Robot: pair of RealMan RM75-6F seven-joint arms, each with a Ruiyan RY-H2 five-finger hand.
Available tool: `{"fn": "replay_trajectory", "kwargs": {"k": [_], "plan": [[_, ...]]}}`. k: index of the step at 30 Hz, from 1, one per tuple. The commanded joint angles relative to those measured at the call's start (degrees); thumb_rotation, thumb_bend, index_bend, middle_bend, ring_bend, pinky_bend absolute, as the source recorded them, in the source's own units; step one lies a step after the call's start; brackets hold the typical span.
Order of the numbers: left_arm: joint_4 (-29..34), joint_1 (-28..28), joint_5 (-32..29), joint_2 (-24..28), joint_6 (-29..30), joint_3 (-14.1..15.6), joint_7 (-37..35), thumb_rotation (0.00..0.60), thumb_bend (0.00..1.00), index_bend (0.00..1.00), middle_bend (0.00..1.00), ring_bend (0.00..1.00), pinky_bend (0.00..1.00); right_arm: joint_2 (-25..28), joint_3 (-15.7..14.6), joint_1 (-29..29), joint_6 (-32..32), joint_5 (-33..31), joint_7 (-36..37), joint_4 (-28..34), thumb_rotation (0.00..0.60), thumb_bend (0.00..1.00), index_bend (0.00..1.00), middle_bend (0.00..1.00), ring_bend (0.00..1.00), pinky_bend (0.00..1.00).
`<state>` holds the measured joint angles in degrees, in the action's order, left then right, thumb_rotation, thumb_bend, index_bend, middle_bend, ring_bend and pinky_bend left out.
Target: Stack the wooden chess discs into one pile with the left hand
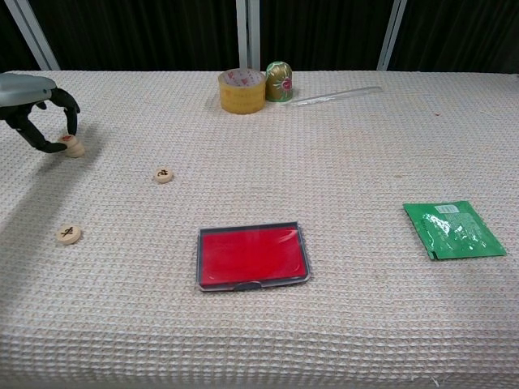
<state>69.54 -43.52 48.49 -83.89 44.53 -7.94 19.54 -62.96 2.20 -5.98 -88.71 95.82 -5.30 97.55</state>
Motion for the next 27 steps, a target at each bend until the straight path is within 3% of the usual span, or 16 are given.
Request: {"fn": "replay_trajectory", "kwargs": {"k": [1,9,13,18,27], "plan": [[0.0,0.0,0.1,0.0,0.2,0.0,0.0,0.600,0.31,0.42,0.13,0.11,0.17,0.0,0.0,0.0,0.0,0.0,0.0,0.0,0.600,0.30,0.13,0.22,0.04,0.14],[2.4,0.7,2.0,1.4,2.3,0.2,0.0,0.600,0.30,0.33,0.11,0.10,0.16,0.1,0.1,0.1,-0.3,0.0,0.2,0.0,0.600,0.30,0.13,0.22,0.04,0.14],[8.8,2.0,7.6,3.8,6.7,0.4,-1.4,0.600,0.30,0.33,0.10,0.10,0.16,0.1,0.1,0.1,-0.4,0.0,0.2,-0.1,0.600,0.30,0.13,0.22,0.04,0.14],[15.0,2.0,13.1,5.0,7.1,1.3,-3.0,0.600,0.30,0.38,0.10,0.10,0.16,-0.3,0.1,0.0,-0.2,0.2,0.4,-0.4,0.600,0.30,0.13,0.22,0.04,0.14],[14.4,-1.0,13.9,-0.2,5.0,1.3,0.2,0.600,0.31,0.38,0.10,0.09,0.16,-0.3,0.0,0.1,-0.7,0.5,1.1,-1.0,0.600,0.30,0.13,0.22,0.04,0.14]]}}
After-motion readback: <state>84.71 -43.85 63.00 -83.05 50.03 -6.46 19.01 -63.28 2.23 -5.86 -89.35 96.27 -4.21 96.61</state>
